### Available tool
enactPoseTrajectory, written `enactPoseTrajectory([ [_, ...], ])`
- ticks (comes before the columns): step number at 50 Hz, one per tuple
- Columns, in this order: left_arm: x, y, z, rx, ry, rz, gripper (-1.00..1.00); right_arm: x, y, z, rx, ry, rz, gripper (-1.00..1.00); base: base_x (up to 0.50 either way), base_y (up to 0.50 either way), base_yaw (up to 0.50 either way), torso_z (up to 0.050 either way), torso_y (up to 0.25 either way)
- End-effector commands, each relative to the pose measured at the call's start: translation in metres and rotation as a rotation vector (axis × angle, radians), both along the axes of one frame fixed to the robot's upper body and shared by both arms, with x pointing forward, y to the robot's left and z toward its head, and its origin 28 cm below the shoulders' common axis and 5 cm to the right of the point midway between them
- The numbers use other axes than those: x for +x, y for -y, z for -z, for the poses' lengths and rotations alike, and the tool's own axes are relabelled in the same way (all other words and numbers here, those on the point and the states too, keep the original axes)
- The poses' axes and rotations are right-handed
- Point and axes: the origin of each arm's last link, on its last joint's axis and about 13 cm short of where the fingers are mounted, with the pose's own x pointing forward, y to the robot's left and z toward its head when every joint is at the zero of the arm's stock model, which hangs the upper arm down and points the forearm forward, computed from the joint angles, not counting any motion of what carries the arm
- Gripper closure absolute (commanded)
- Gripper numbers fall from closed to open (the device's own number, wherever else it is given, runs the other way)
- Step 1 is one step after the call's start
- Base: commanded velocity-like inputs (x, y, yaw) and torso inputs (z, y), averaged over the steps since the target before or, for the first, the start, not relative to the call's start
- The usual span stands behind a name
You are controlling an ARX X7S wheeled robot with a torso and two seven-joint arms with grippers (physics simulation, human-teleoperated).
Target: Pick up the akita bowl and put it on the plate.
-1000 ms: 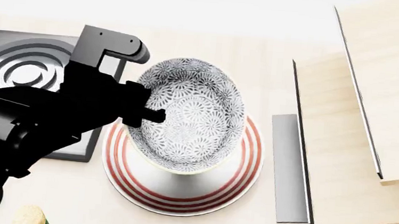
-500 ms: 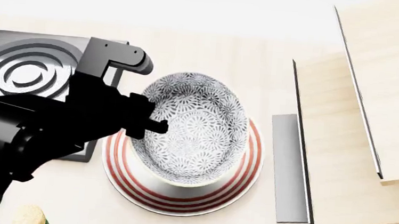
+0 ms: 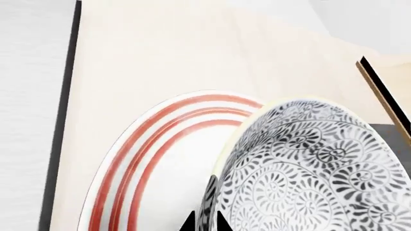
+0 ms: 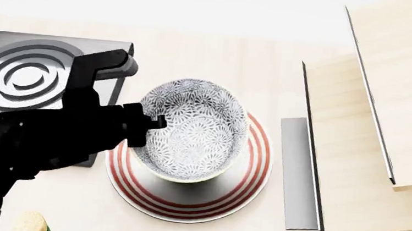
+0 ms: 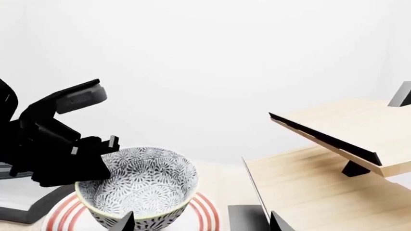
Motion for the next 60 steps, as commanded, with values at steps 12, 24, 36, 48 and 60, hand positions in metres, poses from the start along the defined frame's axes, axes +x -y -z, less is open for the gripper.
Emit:
enactPoseTrajectory([
  [12,-0.005,0.004,0.014,-0.005,-0.088,-0.057,1.00,0.000,0.000,0.000,0.001,0.001,-0.001,-1.00,0.00,0.00,0.00,0.000,0.000],
  [24,-0.005,0.007,0.016,0.034,-0.048,-0.033,1.00,0.000,0.000,-0.001,0.000,0.001,-0.002,-1.00,0.00,0.00,0.00,0.000,0.000],
  [36,-0.005,0.009,0.018,0.045,-0.041,-0.009,-1.00,0.001,0.000,0.000,-0.001,0.000,-0.003,-1.00,0.00,0.00,0.00,0.000,0.000],
  [48,-0.005,0.009,0.018,0.066,-0.025,-0.021,-1.00,0.000,0.000,0.000,0.000,-0.001,-0.004,-1.00,0.00,0.00,0.00,0.000,0.000],
  [60,-0.001,0.001,0.010,0.110,-0.011,-0.041,-1.00,0.001,0.000,0.001,0.000,-0.007,-0.006,-1.00,0.00,0.00,0.00,0.000,0.000],
])
